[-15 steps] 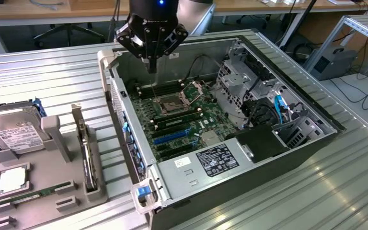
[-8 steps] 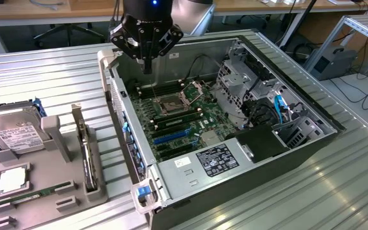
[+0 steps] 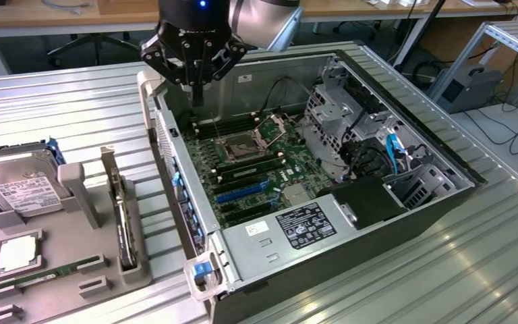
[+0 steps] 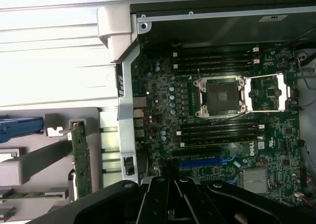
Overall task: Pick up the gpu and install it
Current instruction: 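Reach for the gpu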
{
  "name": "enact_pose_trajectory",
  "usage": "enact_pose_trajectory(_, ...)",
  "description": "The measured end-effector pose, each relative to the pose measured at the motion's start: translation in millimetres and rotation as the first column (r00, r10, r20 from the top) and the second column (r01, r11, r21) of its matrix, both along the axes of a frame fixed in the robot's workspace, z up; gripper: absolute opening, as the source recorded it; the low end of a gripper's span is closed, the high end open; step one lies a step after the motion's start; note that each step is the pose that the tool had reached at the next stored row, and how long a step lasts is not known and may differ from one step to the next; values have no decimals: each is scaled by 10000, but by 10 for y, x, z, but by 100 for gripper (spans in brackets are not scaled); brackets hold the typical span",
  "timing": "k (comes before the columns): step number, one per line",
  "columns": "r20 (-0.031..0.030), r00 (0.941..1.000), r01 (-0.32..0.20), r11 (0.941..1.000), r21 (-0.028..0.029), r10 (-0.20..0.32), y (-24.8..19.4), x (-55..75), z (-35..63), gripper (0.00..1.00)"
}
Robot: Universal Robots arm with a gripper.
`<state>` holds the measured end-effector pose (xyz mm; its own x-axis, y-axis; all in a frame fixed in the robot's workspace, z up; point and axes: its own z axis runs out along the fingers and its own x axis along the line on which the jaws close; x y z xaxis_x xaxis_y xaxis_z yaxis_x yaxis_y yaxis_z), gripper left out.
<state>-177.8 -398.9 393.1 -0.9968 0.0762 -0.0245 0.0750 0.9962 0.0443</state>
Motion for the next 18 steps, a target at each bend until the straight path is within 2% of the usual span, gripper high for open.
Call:
enact_pose_trajectory(5, 0, 10000, 1, 10000, 1, -1, 0, -91, -1, 11)
enact_pose_trajectory(14, 1, 10000, 0, 10000, 1, 0, 0, -608, -2, 11)
enact_pose_trajectory(18, 1, 10000, 1, 10000, 1, -1, 0, -714, -3, 11)
